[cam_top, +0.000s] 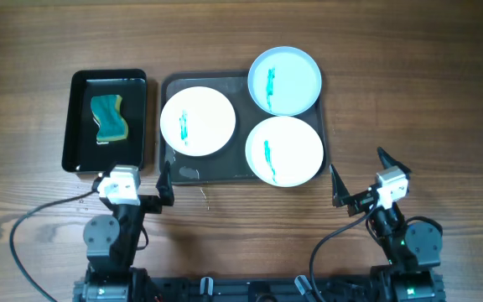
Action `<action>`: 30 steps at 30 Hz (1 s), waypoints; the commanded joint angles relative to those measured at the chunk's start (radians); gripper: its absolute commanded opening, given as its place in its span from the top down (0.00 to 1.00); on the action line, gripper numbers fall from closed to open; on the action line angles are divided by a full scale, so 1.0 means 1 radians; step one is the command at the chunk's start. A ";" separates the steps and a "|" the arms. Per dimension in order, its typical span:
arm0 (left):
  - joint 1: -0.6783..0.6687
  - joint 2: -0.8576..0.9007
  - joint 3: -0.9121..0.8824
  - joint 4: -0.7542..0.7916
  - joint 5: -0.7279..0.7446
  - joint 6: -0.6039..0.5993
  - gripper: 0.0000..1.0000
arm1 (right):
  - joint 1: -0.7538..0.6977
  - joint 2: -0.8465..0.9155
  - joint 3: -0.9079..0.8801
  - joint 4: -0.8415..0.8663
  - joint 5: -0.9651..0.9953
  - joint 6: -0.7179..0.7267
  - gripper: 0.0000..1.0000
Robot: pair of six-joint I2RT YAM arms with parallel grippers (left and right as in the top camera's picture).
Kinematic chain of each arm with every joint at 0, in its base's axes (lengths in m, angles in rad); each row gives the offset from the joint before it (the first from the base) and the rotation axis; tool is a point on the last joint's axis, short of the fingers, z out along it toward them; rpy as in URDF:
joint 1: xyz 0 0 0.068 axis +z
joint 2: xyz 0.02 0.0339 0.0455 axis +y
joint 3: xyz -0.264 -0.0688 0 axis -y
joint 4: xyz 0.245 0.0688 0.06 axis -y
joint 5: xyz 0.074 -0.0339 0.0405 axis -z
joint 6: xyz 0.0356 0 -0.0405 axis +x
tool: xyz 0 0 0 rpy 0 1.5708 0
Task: Clean dirty plates on tray and stack at the side
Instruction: 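Reach the right gripper to the top-left white plate and grip its rim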
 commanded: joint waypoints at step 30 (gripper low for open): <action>0.006 1.058 1.357 -1.010 0.114 -0.114 0.00 | 0.004 1.170 1.255 -0.873 -0.334 0.047 0.00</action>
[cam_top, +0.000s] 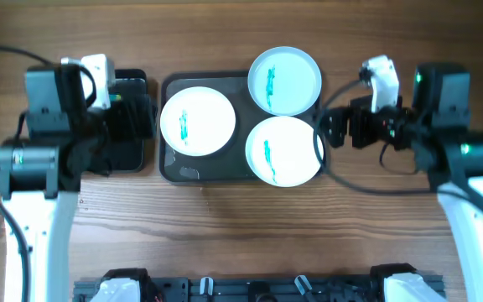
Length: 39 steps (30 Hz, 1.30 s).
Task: Clean dirty plates on tray and stack at the side
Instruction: 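Reach the right gripper to the top-left white plate and grip its rim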
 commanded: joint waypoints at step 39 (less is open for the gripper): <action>0.006 0.089 0.033 -0.048 -0.203 -0.111 0.00 | 0.489 0.957 0.364 0.277 0.344 0.524 0.72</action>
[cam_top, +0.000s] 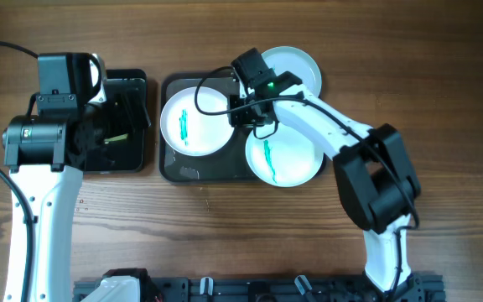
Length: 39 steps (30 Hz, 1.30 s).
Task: Clean dirty plates on tray and stack at the side
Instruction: 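Reach the right gripper to the top-left white plate and grip its rim, then grasp the green-and-yellow sponge from the black tray with the left gripper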
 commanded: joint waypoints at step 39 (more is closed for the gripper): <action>0.215 0.552 0.016 0.272 -0.052 -0.001 0.32 | 0.002 0.088 0.014 0.091 0.032 0.006 0.96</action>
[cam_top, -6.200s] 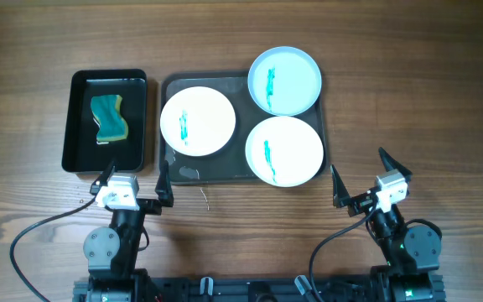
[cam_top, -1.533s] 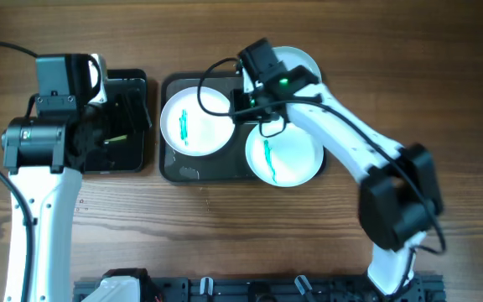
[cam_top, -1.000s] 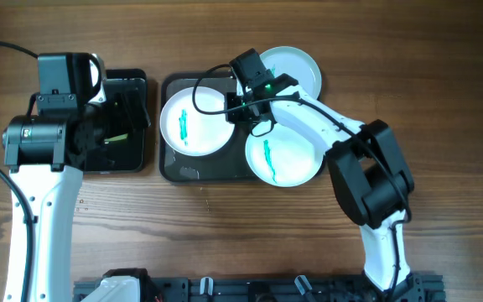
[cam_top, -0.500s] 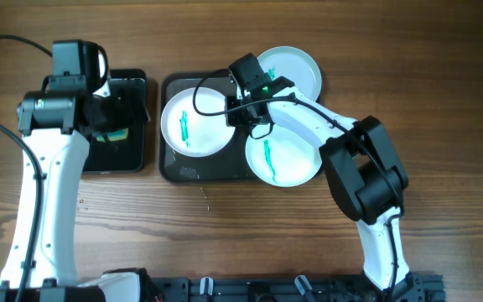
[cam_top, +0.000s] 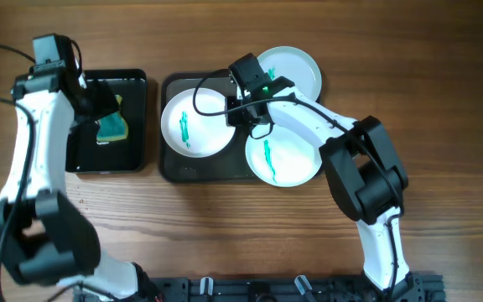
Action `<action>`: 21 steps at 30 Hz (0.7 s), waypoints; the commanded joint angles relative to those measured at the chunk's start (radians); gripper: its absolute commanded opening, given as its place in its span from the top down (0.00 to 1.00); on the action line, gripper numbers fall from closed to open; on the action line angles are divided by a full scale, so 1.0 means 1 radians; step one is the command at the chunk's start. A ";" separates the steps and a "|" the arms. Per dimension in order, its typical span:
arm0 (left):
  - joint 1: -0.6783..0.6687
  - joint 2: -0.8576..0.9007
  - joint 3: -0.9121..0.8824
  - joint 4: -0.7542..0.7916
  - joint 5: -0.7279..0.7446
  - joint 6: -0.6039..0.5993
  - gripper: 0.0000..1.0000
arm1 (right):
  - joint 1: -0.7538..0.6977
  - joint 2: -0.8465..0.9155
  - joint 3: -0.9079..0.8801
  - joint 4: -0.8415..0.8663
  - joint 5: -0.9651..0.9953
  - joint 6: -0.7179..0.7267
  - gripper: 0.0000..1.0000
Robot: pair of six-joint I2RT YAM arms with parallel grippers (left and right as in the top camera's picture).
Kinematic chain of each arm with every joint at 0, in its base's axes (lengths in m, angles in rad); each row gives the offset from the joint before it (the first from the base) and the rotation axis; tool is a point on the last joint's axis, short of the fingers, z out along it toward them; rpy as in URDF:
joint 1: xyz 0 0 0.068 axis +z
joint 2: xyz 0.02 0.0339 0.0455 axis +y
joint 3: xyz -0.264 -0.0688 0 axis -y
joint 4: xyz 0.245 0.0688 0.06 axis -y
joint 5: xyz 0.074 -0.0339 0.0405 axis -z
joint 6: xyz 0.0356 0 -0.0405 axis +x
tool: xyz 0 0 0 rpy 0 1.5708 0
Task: Clean dirty plates on tray and stack at the side
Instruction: 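Grasp the green-and-yellow sponge from the black tray with the left gripper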
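Three plates lie on the dark grey tray (cam_top: 171, 168). The left white plate (cam_top: 193, 124) and the lower right white plate (cam_top: 285, 153) each carry a teal streak. My right arm partly covers the pale blue plate (cam_top: 296, 71) at the top. My right gripper (cam_top: 235, 115) sits at the left plate's right rim, its fingers hidden under the wrist. A teal and yellow sponge (cam_top: 112, 127) lies in the black tray (cam_top: 80, 159). My left gripper (cam_top: 97, 105) hovers just over the sponge's upper end, its jaws dark against the tray.
The black tray stands directly left of the grey tray, almost touching it. My right arm reaches diagonally from the lower right across both right-hand plates. Bare wooden tabletop (cam_top: 225, 226) lies in front of both trays and to the right of the grey one.
My left arm has swung so that its wrist now comes in from the upper left, and the sponge shows again in the black tray. My right gripper stays at the left plate's right rim.
Both arms rested folded at the table's front edge, with the sponge in the black tray and three streaked plates on the grey tray. Then the arms stood raised beside the trays. Later the left gripper hung over the black tray and the right reached the left plate's rim, where it remains.
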 commanded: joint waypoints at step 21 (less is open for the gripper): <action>0.005 0.328 0.013 0.219 -0.009 0.026 0.89 | 0.002 0.014 0.014 0.002 0.018 -0.001 0.96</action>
